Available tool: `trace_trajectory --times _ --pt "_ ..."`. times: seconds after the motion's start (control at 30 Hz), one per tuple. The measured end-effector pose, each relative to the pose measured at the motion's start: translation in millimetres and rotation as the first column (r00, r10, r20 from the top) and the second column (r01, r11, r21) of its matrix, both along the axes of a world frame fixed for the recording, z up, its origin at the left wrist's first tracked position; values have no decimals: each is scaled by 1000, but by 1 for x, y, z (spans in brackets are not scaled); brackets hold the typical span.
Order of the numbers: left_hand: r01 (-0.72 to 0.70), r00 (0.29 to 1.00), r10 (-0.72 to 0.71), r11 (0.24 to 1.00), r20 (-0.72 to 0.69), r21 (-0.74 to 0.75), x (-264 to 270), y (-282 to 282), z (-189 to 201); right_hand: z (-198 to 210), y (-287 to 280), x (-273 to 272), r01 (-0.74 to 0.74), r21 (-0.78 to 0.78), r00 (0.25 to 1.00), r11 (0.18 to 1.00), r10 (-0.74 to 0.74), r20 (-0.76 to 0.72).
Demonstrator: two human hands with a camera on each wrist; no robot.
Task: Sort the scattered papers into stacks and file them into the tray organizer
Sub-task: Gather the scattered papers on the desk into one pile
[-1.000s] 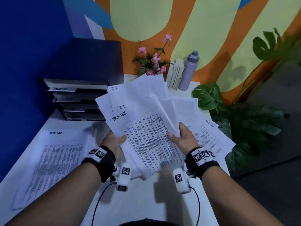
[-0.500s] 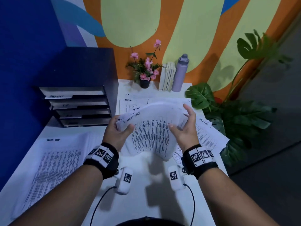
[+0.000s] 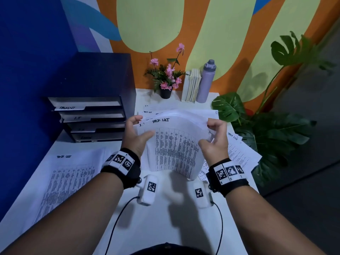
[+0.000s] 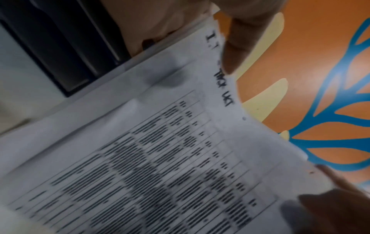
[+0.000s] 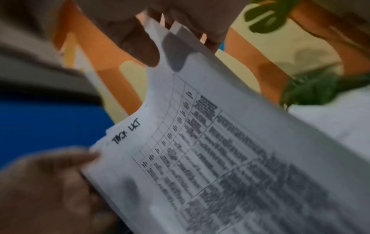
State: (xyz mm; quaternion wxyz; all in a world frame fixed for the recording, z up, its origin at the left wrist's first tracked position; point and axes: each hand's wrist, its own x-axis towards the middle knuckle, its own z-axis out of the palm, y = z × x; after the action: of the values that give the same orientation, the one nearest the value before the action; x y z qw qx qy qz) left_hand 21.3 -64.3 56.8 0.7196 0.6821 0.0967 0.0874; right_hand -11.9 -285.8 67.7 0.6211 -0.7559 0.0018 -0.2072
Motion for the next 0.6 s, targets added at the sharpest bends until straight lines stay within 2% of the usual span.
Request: trace_trajectory --times 0.03,0.1,0.2,0.3,0.43,0.53,0.6 --pt "28 999 -29 999 -45 -27 0 1 -6 -1 0 -2 11 110 1000 994 -9 -25" --pt "55 991 -61 997 -123 -54 -1 1 -17 -6 3 -3 -3 224 993 975 29 -114" --pt "100 982 -97 995 -159 8 -1 -5 -24 -17 10 1 -30 291 960 956 109 -257" --pt "79 983 -73 996 -169 29 4 -9 -23 -13 14 2 27 363 954 931 85 -287" --pt "-10 975 -7 997 -221 -75 -1 -2 -28 -17 0 -2 53 376 936 925 85 -342" --pt "45 965 -61 997 -253 -68 -11 8 -38 -30 -6 -4 14 318 894 948 130 -428" --pt "87 957 -90 996 -277 -24 -17 13 -42 -34 -6 -2 61 313 884 948 94 -458"
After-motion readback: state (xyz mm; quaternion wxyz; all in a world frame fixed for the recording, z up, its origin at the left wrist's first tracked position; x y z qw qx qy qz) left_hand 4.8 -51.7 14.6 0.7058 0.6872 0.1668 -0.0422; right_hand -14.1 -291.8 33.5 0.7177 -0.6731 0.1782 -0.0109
